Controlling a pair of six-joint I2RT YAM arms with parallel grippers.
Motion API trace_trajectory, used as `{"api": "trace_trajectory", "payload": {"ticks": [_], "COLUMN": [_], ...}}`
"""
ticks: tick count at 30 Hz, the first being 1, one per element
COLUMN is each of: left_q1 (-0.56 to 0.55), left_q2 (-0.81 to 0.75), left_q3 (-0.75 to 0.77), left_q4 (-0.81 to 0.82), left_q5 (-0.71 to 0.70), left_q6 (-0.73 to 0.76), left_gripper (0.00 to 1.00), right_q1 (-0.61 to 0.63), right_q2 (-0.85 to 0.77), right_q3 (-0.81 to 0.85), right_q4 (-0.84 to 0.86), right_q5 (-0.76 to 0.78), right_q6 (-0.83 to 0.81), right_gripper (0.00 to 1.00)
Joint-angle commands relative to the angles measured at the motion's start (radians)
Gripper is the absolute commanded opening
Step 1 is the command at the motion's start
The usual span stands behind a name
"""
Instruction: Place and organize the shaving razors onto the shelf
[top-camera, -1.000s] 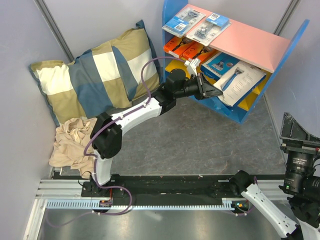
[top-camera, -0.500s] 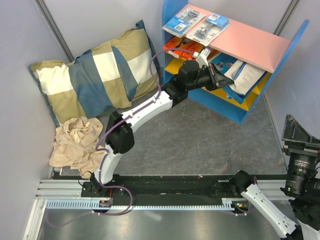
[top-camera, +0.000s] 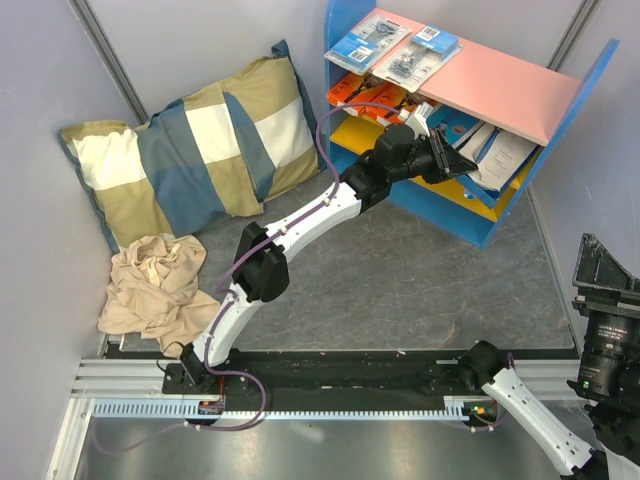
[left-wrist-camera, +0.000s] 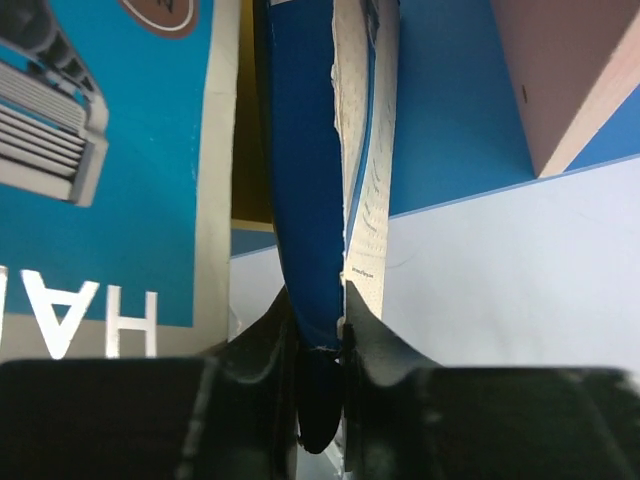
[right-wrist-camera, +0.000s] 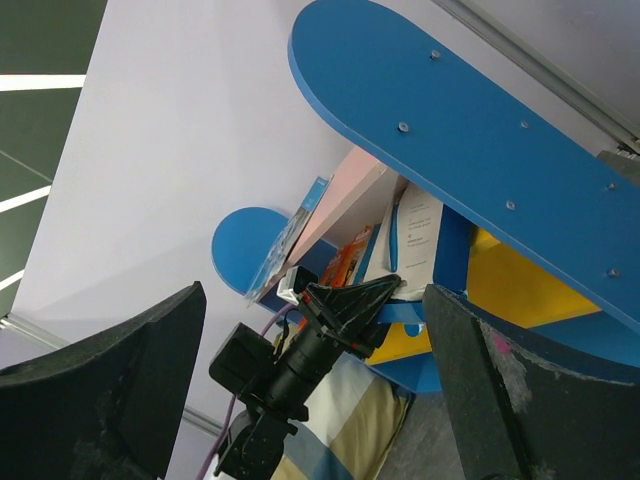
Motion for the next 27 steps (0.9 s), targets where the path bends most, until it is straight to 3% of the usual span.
{"api": "trace_trajectory", "payload": {"ticks": [1,4,10,13,19,27], "left_q1": [-0.013,-0.014,-0.014,-0.016,-0.016,-0.011], "left_q2": [0.001,-0.005,-0.033,-0.06,-0.102,-0.088], "left_q3": [0.065,0.065,0.04,0.019,-0.024,0.051], "left_q4": [0.03,0.027,-0.011,-0.027,-0.039,-0.031], "left_q5": [-0.008,-0.005,0.011,0.015,0.007,0.018], "left_q6": [-0.024,-0.016,0.008,0.037,0.079,0.089], "left_gripper": [0.3,0.48,0.73,0.8,0.82,0.84], "right_q1": [0.008,0.008,0.008,0.006,0.008,0.014], "right_q2": [-0.017,-0.018,-0.024,-0.024,-0.015,0.065], "right_q3": [0.025,0.025,0.019,0.02,0.017,0.052], "right_q4": [-0.019,-0.023,-0.033,-0.034,-0.039,-0.05], "right_q5": [0.014,0.013,0.013,0.013,-0.019,-0.102], "right_q6": [-0.015,-0.012,0.0,0.0,0.002,-0.025], "right_gripper": [0.98,0.98,0.98,0.98,0.98,0.98]}}
